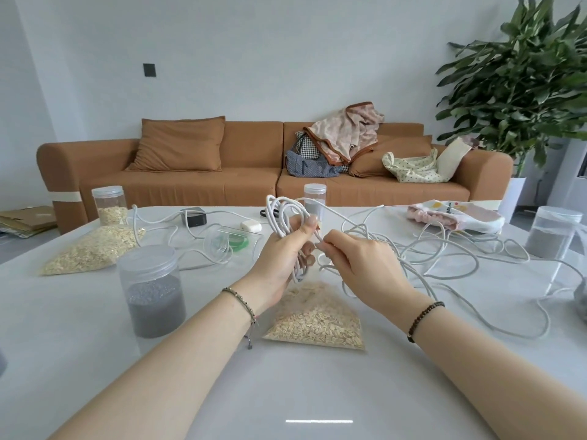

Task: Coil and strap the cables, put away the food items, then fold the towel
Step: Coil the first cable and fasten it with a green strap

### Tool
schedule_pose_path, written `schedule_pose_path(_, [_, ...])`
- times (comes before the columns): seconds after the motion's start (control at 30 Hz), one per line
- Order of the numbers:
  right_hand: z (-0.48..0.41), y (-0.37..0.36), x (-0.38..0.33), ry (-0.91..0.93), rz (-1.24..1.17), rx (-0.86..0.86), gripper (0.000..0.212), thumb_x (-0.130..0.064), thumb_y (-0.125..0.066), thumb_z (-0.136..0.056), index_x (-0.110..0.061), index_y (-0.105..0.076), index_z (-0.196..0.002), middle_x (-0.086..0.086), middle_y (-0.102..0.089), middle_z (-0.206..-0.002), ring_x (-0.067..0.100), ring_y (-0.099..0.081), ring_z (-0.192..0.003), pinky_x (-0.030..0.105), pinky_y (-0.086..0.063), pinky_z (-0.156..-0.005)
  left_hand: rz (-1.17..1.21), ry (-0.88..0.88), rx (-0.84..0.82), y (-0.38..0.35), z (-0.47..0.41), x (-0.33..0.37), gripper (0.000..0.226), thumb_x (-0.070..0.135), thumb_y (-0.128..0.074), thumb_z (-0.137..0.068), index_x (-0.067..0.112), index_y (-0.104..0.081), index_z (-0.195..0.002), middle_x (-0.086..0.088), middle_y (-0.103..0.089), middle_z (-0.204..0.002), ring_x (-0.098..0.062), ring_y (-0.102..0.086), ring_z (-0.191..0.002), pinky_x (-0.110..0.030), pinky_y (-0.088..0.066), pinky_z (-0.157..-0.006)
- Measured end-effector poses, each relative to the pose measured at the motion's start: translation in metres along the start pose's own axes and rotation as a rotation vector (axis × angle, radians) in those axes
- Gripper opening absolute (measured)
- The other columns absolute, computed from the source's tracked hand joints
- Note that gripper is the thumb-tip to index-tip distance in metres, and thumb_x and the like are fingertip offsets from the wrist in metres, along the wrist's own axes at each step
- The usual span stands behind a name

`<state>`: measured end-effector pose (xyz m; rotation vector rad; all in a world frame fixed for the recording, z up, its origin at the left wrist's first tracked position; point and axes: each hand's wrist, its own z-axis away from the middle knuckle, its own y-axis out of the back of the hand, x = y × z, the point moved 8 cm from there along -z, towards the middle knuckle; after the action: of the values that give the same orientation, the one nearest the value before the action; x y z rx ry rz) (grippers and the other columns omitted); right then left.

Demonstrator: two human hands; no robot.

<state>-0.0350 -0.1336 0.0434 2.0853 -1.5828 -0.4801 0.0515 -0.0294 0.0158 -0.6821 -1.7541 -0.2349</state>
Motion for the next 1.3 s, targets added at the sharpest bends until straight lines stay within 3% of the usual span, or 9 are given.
schedule_pose_path(0.13, [0.001,-0.003,0.002,0.023,-0.017,-0.049,0.037,-0.042,-0.034,-0.105,-0.017,-0.055,-0.089,-0.01,-0.044,-0.06,0.021,-0.046,-0.046,0.036,-0.042,-0.041,0.169,0.044,0.007,0.011,-0.004,0.007,0.027,0.042,-0.054,-0.096,0.017,-0.062,-0.088,0.002,-0.064,-0.078,-0.014,-0.065,-0.084,-0.03,-0.052,-0.08])
schedule_pose_path(0.2, [0.0,-0.006,-0.003,0.053,-0.005,-0.064,0.036,-0.041,-0.035,-0.105,-0.016,-0.058,-0.091,-0.013,-0.046,-0.062,0.019,-0.049,-0.047,0.035,-0.042,-0.041,0.274,0.057,-0.043,0.01,-0.006,0.008,0.031,0.042,-0.049,-0.097,0.016,-0.052,-0.082,0.002,-0.053,-0.069,-0.019,-0.065,-0.082,-0.034,-0.054,-0.087])
schedule_pose_path(0.37, [0.001,-0.016,-0.017,0.123,-0.029,-0.139,0.037,-0.041,-0.035,-0.107,-0.018,-0.058,-0.088,-0.007,-0.056,-0.068,0.017,-0.051,-0.053,0.034,-0.044,-0.045,0.479,0.12,-0.066,0.008,-0.006,0.008,0.04,0.049,-0.047,-0.098,0.019,-0.041,-0.072,0.006,-0.023,-0.06,-0.01,-0.026,-0.051,-0.023,-0.042,-0.058])
schedule_pose_path(0.5, [0.002,-0.018,-0.014,0.187,-0.033,-0.183,0.037,-0.04,-0.04,-0.107,-0.017,-0.053,-0.081,-0.008,-0.046,-0.065,0.02,-0.046,-0.055,0.036,-0.042,-0.047,0.526,0.15,-0.021,0.015,-0.008,0.011,0.042,0.048,-0.049,-0.1,0.02,-0.042,-0.07,0.008,-0.022,-0.057,-0.007,-0.019,-0.045,-0.021,-0.019,-0.051])
schedule_pose_path(0.6, [0.004,-0.014,0.003,0.18,-0.043,-0.192,0.04,-0.044,-0.042,-0.106,-0.018,-0.049,-0.077,-0.008,-0.047,-0.066,0.018,-0.048,-0.059,0.037,-0.044,-0.049,0.571,0.143,0.004,0.02,-0.01,0.019,0.042,0.045,-0.05,-0.101,0.02,-0.044,-0.067,0.009,-0.023,-0.054,-0.005,-0.018,-0.041,-0.02,-0.012,-0.045])
schedule_pose_path(0.8, [-0.001,-0.006,0.034,0.121,0.023,-0.164,0.058,-0.059,-0.031,-0.102,-0.014,-0.058,-0.078,-0.003,-0.052,-0.066,0.021,-0.05,-0.056,0.037,-0.043,-0.047,0.582,0.265,-0.153,0.007,0.0,0.017,0.044,0.041,-0.049,-0.101,0.019,-0.043,-0.063,0.01,-0.024,-0.049,-0.003,-0.018,-0.035,-0.016,-0.018,-0.035])
schedule_pose_path(1.0, [0.003,-0.007,0.049,0.191,0.099,-0.166,0.042,-0.039,-0.035,-0.105,-0.011,-0.052,-0.079,-0.002,-0.049,-0.065,0.022,-0.044,-0.056,0.027,-0.031,-0.061,0.437,0.367,-0.37,-0.019,0.013,0.012,0.041,0.043,-0.049,-0.094,0.019,-0.044,-0.061,0.011,-0.027,-0.048,-0.004,-0.012,-0.04,-0.016,-0.012,-0.04])
schedule_pose_path(1.17, [0.003,0.0,0.066,0.109,0.142,-0.151,0.033,-0.031,-0.033,-0.103,-0.012,-0.047,-0.08,-0.001,-0.049,-0.066,0.025,-0.044,-0.057,0.03,-0.027,-0.061,0.465,0.35,-0.367,-0.014,0.01,0.012,0.041,0.042,-0.048,-0.096,0.019,-0.046,-0.063,0.011,-0.027,-0.048,-0.003,-0.015,-0.039,-0.015,-0.016,-0.039])
schedule_pose_path(1.3, [0.004,-0.003,0.065,0.061,0.11,-0.185,0.021,-0.028,-0.044,-0.101,-0.015,-0.053,-0.089,-0.002,-0.059,-0.077,0.028,-0.055,-0.069,0.038,-0.043,-0.064,0.535,0.265,-0.104,0.009,0.001,0.005,0.04,0.041,-0.051,-0.1,0.019,-0.044,-0.068,0.009,-0.025,-0.051,-0.004,-0.023,-0.038,-0.016,-0.024,-0.039])
